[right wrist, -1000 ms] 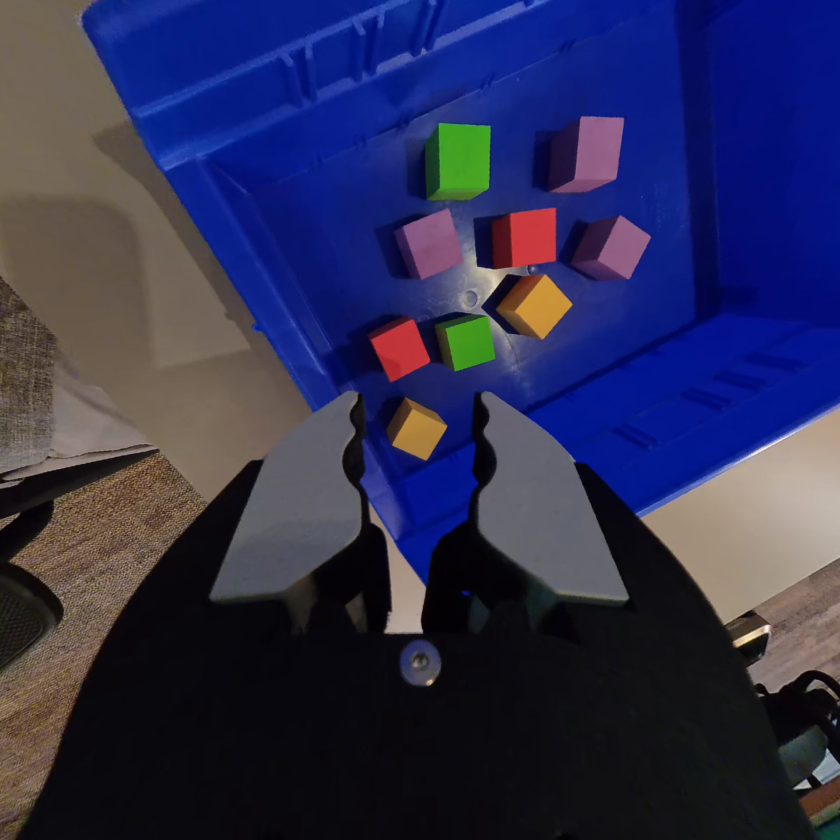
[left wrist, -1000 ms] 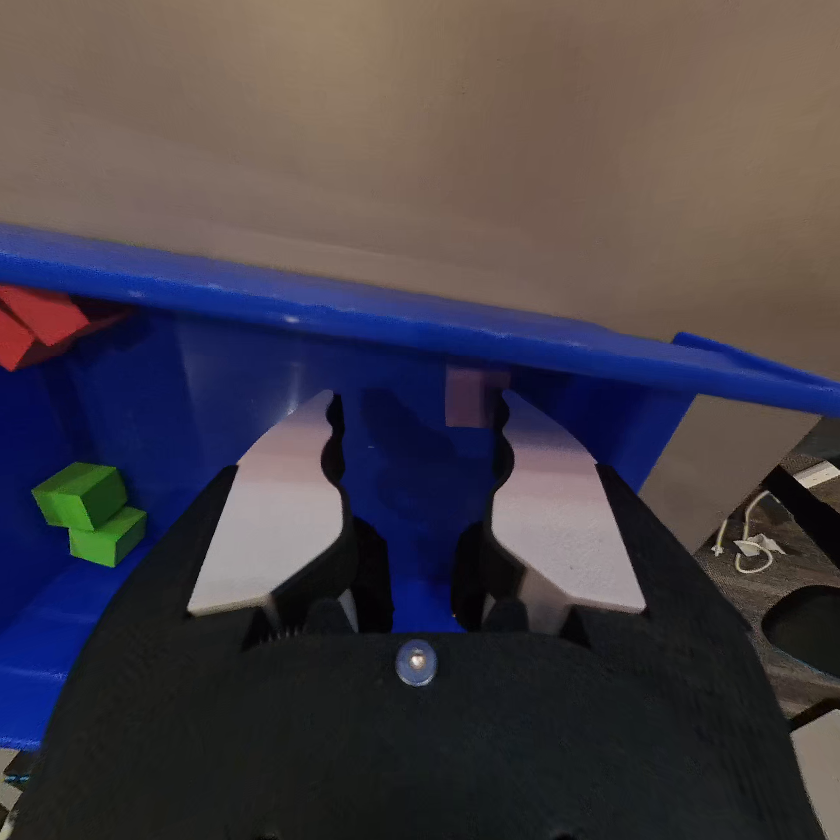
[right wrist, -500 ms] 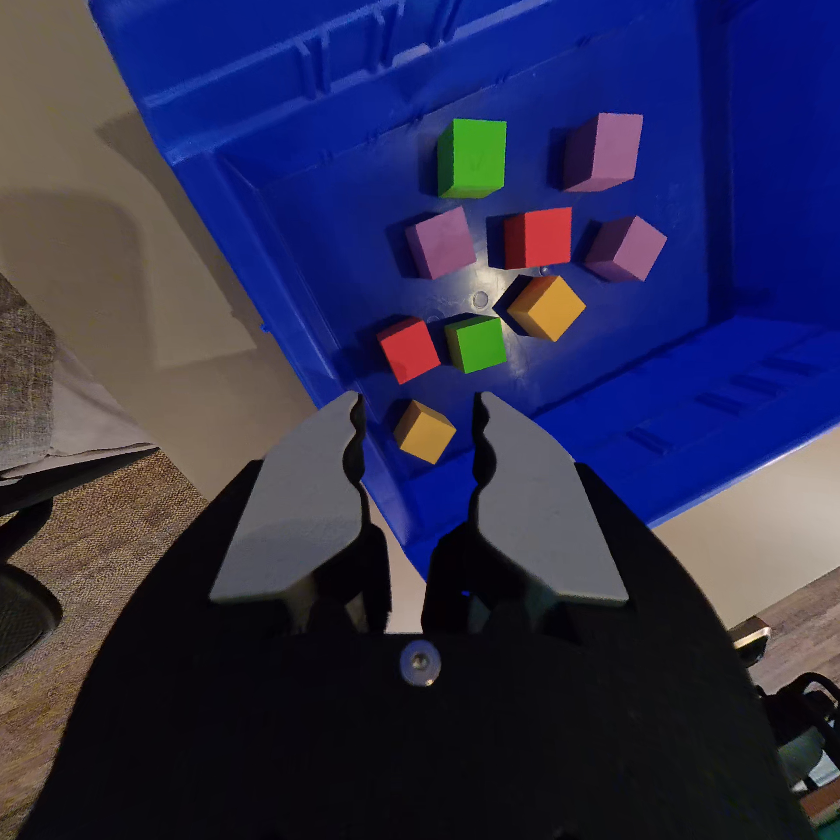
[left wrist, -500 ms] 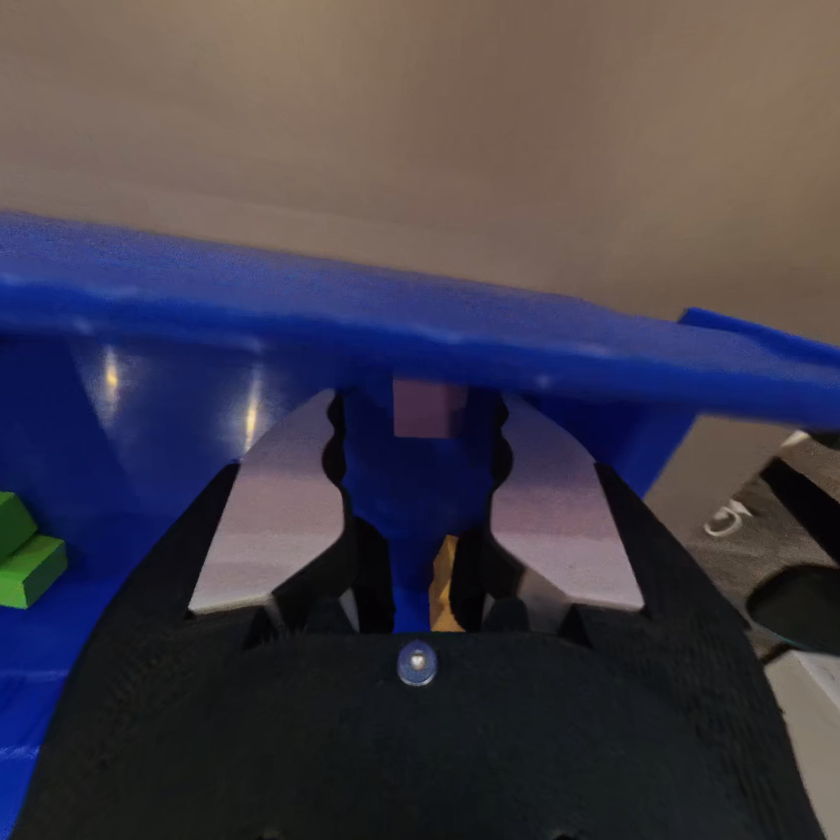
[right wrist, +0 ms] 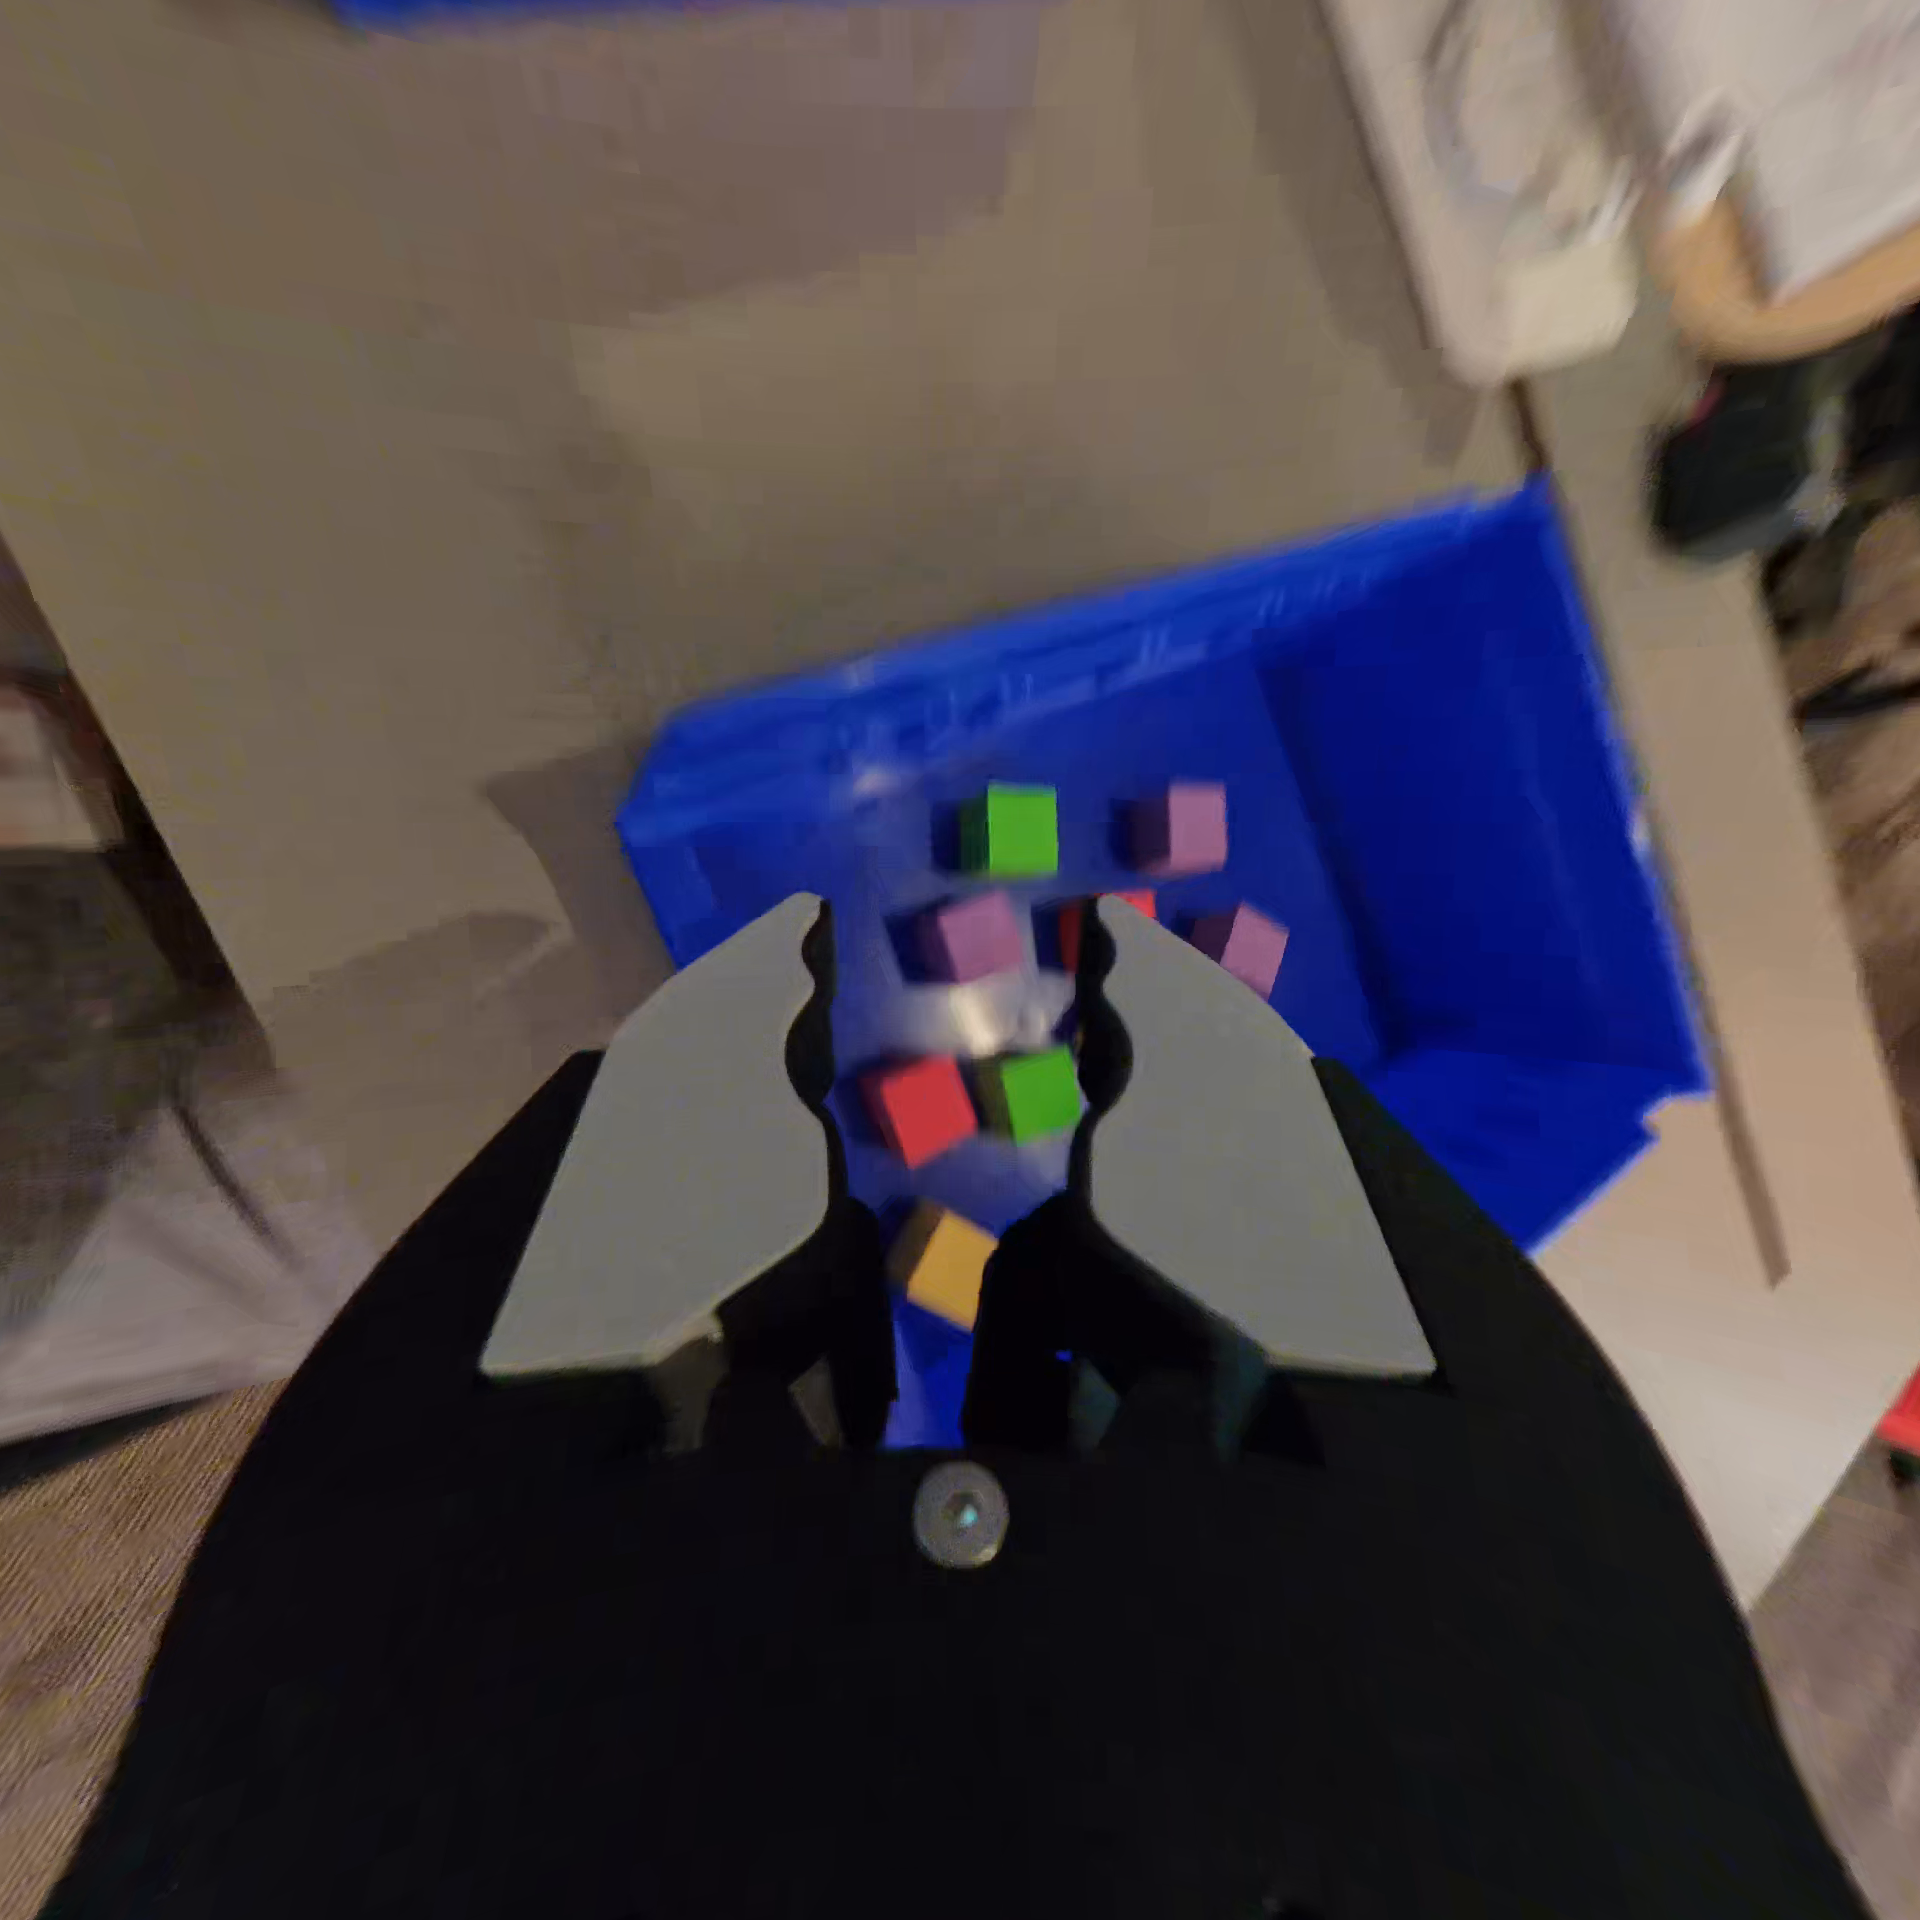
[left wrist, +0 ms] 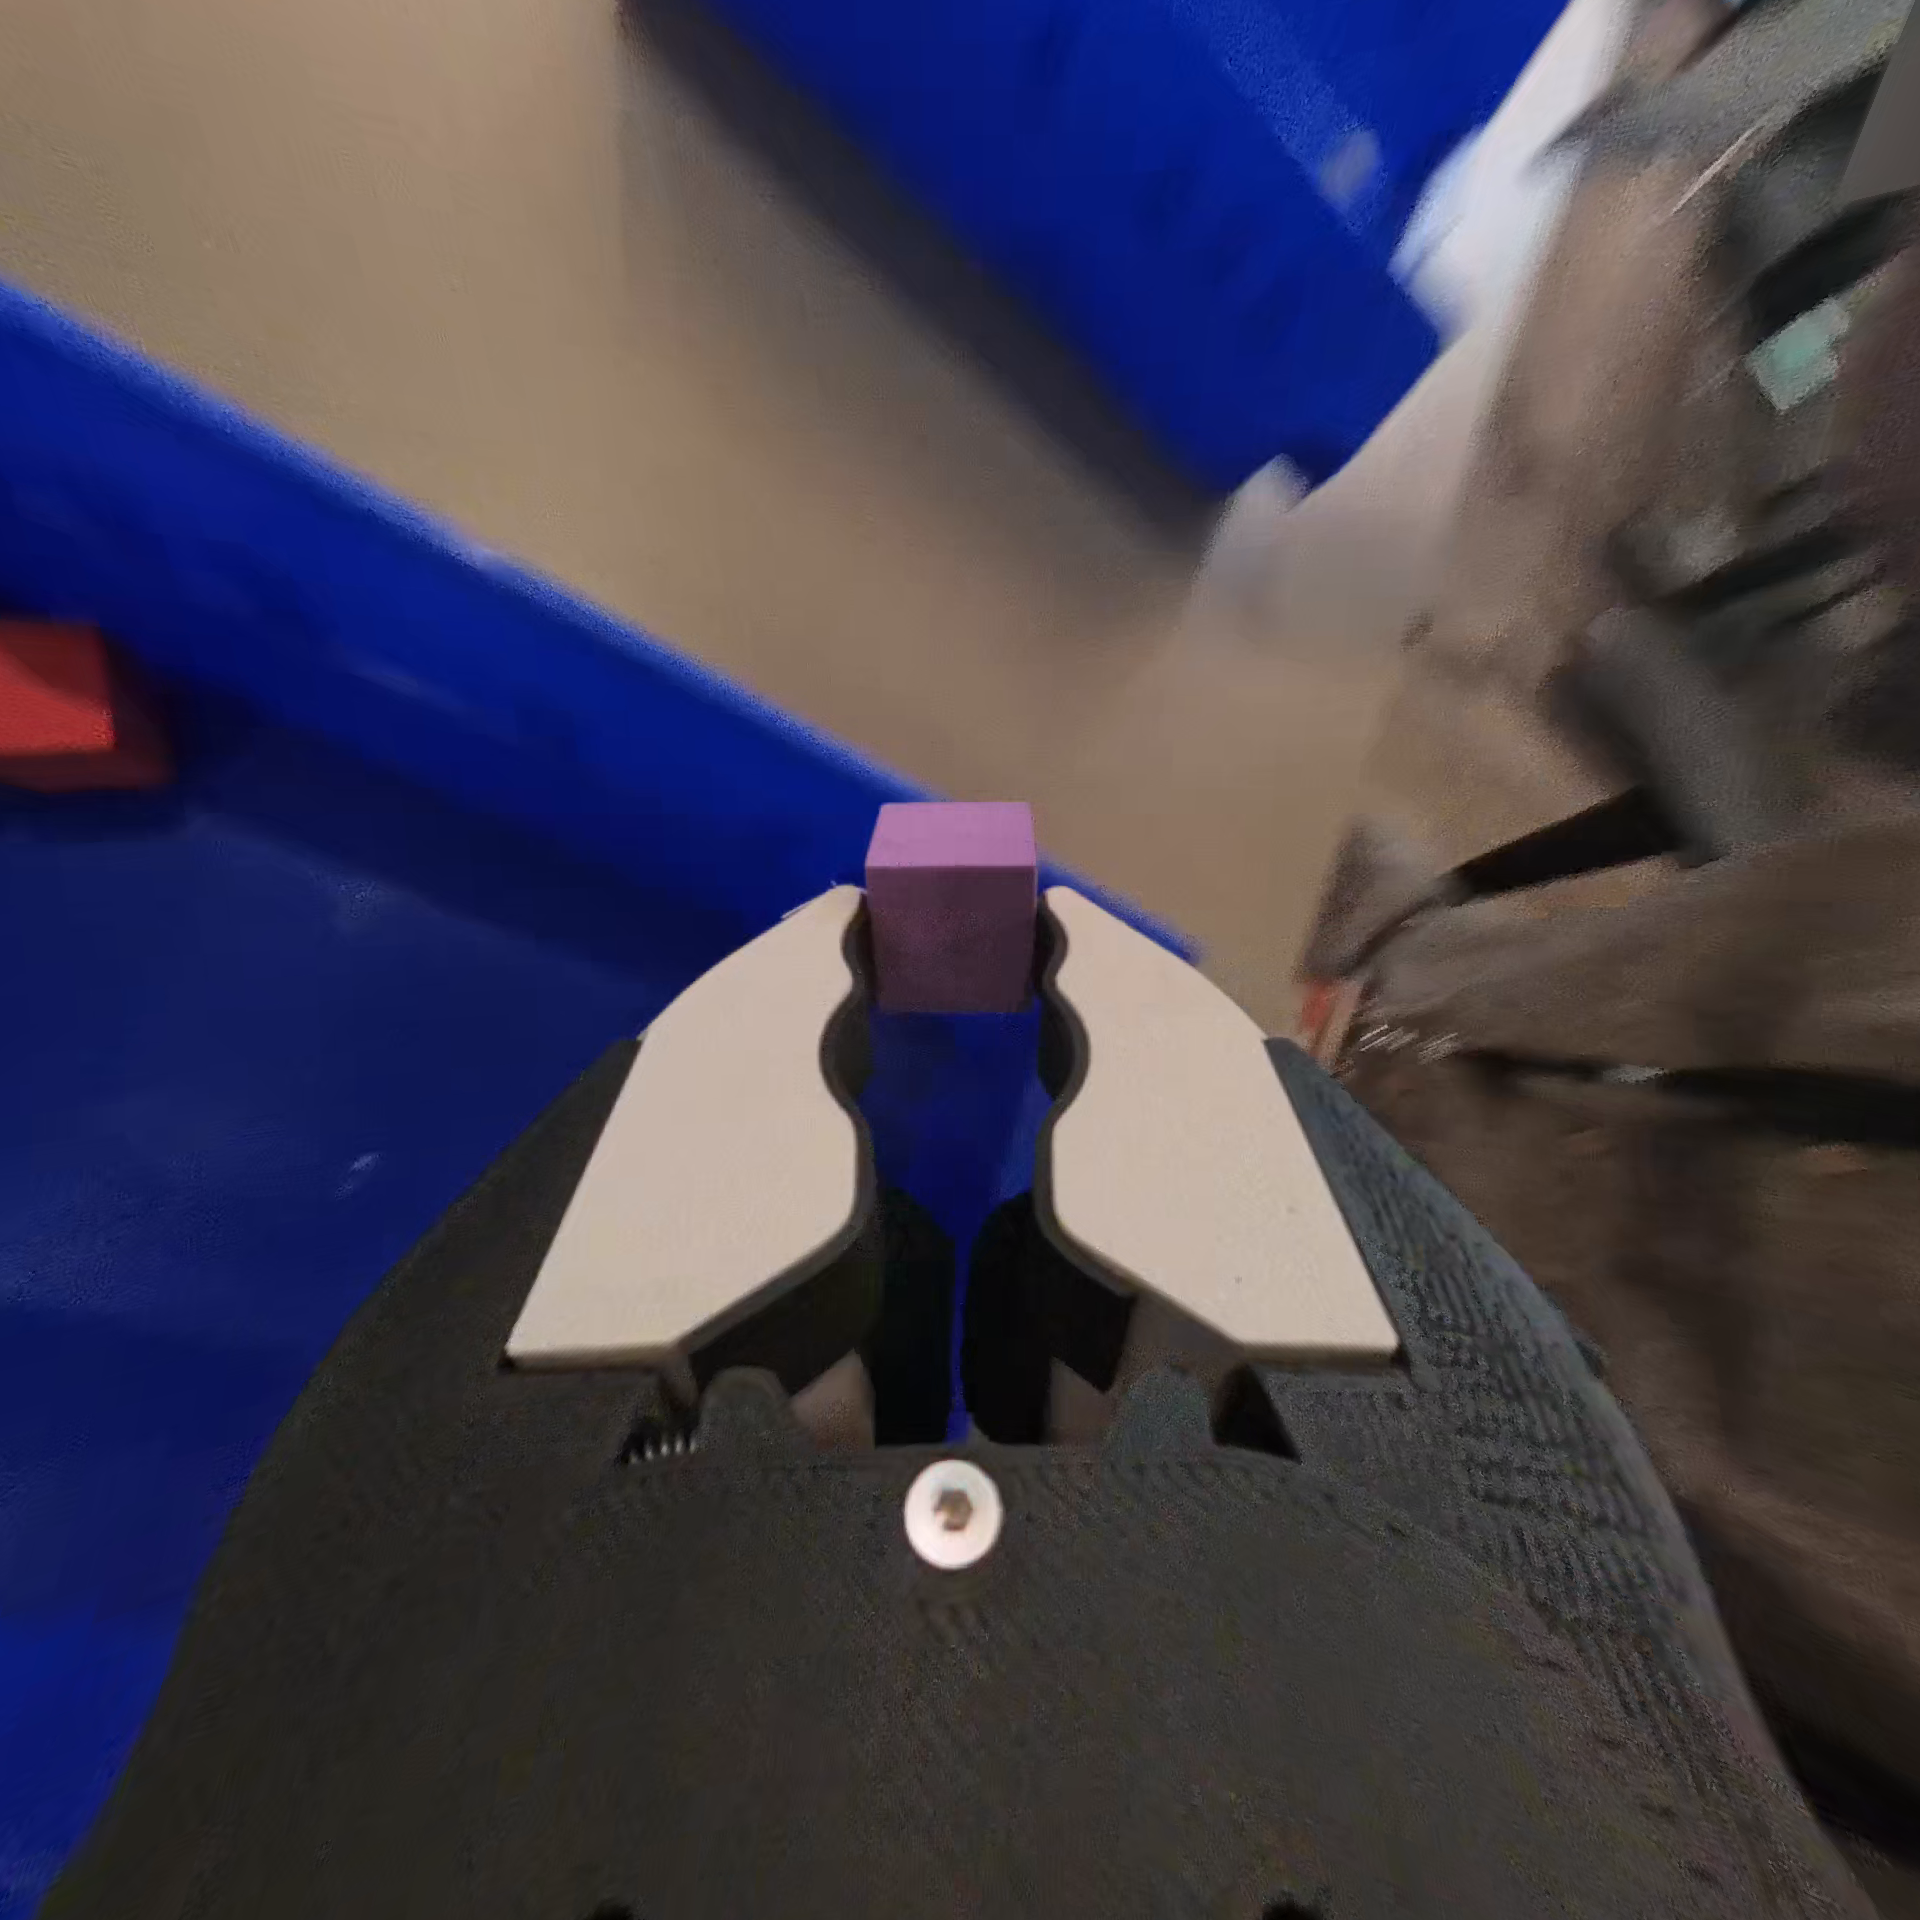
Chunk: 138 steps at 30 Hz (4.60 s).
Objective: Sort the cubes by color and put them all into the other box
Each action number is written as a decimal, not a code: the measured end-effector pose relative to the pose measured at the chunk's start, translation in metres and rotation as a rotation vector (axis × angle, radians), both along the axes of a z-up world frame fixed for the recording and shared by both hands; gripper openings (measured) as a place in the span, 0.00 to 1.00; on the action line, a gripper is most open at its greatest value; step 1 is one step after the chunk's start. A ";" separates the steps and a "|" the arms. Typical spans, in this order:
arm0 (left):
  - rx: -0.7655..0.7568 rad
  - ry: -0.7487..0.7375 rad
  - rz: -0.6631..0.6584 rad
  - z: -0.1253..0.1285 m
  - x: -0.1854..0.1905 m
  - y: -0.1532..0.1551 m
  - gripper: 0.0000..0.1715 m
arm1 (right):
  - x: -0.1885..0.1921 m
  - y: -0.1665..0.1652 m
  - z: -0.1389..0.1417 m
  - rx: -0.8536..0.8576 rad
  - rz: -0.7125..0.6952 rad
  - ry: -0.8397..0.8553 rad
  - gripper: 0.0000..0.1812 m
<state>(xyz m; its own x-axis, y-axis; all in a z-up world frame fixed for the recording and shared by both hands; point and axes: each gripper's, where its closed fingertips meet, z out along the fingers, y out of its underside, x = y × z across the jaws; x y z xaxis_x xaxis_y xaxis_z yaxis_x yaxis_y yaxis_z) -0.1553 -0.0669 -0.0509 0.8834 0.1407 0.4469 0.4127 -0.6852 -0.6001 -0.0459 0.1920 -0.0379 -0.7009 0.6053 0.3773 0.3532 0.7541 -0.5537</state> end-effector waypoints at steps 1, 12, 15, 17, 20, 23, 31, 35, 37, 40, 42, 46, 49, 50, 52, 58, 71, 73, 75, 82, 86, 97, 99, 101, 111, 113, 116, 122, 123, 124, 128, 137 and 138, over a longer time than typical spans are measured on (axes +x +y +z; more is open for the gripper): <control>0.092 -0.050 0.010 0.016 0.006 0.004 0.17 | -0.003 -0.014 0.010 -0.036 0.033 0.061 0.25; 0.686 -0.524 -0.167 0.114 0.081 0.024 0.17 | -0.014 -0.172 0.097 -0.213 0.393 0.509 0.26; 0.713 -0.570 -0.190 0.116 0.088 0.027 0.19 | -0.017 -0.199 0.104 -0.212 0.444 0.516 0.26; 0.721 -0.592 -0.218 0.119 0.094 0.029 0.17 | -0.020 -0.212 0.105 -0.205 0.471 0.513 0.26; 0.733 -0.623 -0.251 0.123 0.103 0.032 0.17 | -0.024 -0.227 0.105 -0.182 0.501 0.522 0.26; 0.734 -0.635 -0.279 0.124 0.109 0.036 0.17 | -0.024 -0.239 0.107 -0.191 0.526 0.525 0.25; 0.752 -0.653 -0.311 0.124 0.111 0.037 0.18 | -0.025 -0.247 0.105 -0.199 0.540 0.506 0.16; 0.791 -0.655 -0.309 0.128 0.109 0.038 0.18 | -0.025 -0.245 0.107 -0.207 0.537 0.501 0.16; 0.854 -0.671 -0.283 0.137 0.103 0.036 0.23 | -0.025 -0.243 0.108 -0.217 0.536 0.491 0.16; 0.849 -0.594 -0.201 0.135 0.090 0.035 0.30 | -0.027 -0.234 0.107 -0.207 0.520 0.479 0.16; 0.818 -0.501 -0.117 0.129 0.077 0.032 0.31 | -0.030 -0.218 0.109 -0.187 0.488 0.472 0.16; 0.754 -0.234 0.146 0.124 0.032 0.006 0.30 | -0.051 -0.148 0.118 -0.151 0.305 0.426 0.16; 0.725 -0.071 0.294 0.126 0.005 -0.022 0.28 | -0.072 -0.071 0.109 -0.091 0.084 0.318 0.16; 0.718 -0.032 0.326 0.127 -0.001 -0.029 0.27 | -0.078 -0.045 0.102 -0.073 0.011 0.269 0.16; 0.690 0.045 0.378 0.127 -0.010 -0.041 0.27 | -0.086 0.006 0.080 -0.028 -0.138 0.145 0.16; 0.597 0.232 0.466 0.125 -0.023 -0.054 0.25 | -0.083 0.089 -0.009 0.025 -0.398 -0.250 0.16; 0.413 0.307 0.376 0.103 -0.010 -0.043 0.25 | -0.099 0.136 -0.086 0.127 -0.684 -0.622 0.16; 0.389 0.308 0.375 0.099 -0.011 -0.046 0.25 | -0.093 0.134 -0.096 0.128 -0.665 -0.690 0.16; 0.379 0.299 0.371 0.096 -0.011 -0.047 0.25 | -0.091 0.134 -0.103 0.138 -0.644 -0.713 0.16; 0.353 0.268 0.361 0.088 -0.012 -0.047 0.25 | -0.089 0.137 -0.115 0.169 -0.617 -0.744 0.17; 0.339 0.278 0.354 0.088 -0.010 -0.047 0.26 | -0.084 0.138 -0.118 0.179 -0.640 -0.783 0.30; 0.196 0.291 0.357 0.064 -0.015 -0.053 0.26 | -0.090 0.109 -0.036 0.050 -0.604 -0.379 0.27; 0.181 0.298 0.352 0.061 -0.014 -0.049 0.26 | -0.084 0.094 -0.019 0.011 -0.589 -0.270 0.26; 0.152 0.321 0.349 0.058 -0.015 -0.046 0.26 | -0.076 0.080 -0.008 -0.017 -0.560 -0.183 0.26; -0.202 0.548 0.418 0.008 -0.100 -0.043 0.31 | -0.053 0.055 -0.010 -0.215 -0.518 -0.011 0.23; -0.233 0.477 0.454 -0.008 -0.115 -0.037 0.32 | -0.054 0.058 -0.014 -0.212 -0.518 -0.025 0.23; -0.175 0.366 0.422 -0.025 -0.122 -0.015 0.32 | -0.054 0.058 -0.012 -0.223 -0.507 0.000 0.23; -0.242 0.582 0.224 -0.050 -0.136 0.005 0.32 | -0.052 0.065 -0.012 -0.230 -0.503 0.011 0.23; -0.278 0.625 0.188 -0.054 -0.139 0.005 0.31 | -0.052 0.066 -0.011 -0.230 -0.506 0.013 0.23; -0.307 0.653 0.153 -0.058 -0.141 0.005 0.30 | -0.051 0.068 -0.011 -0.228 -0.508 0.015 0.23; -0.367 0.652 0.040 -0.075 -0.146 0.006 0.30 | -0.051 0.067 -0.008 -0.233 -0.506 0.027 0.23; -0.351 0.597 -0.009 -0.092 -0.161 0.009 0.28 | -0.048 0.061 0.001 -0.212 -0.500 0.061 0.23; -0.347 0.595 -0.009 -0.092 -0.161 0.008 0.28 | -0.048 0.061 0.003 -0.213 -0.502 0.068 0.23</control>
<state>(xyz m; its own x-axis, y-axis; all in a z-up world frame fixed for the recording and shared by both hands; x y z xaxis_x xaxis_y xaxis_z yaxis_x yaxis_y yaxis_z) -0.3165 -0.0586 -0.1431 0.9664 0.1797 -0.1837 0.0747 -0.8804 -0.4684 -0.0939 0.2525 -0.0349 -0.2848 0.9270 0.2440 0.5985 0.3708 -0.7102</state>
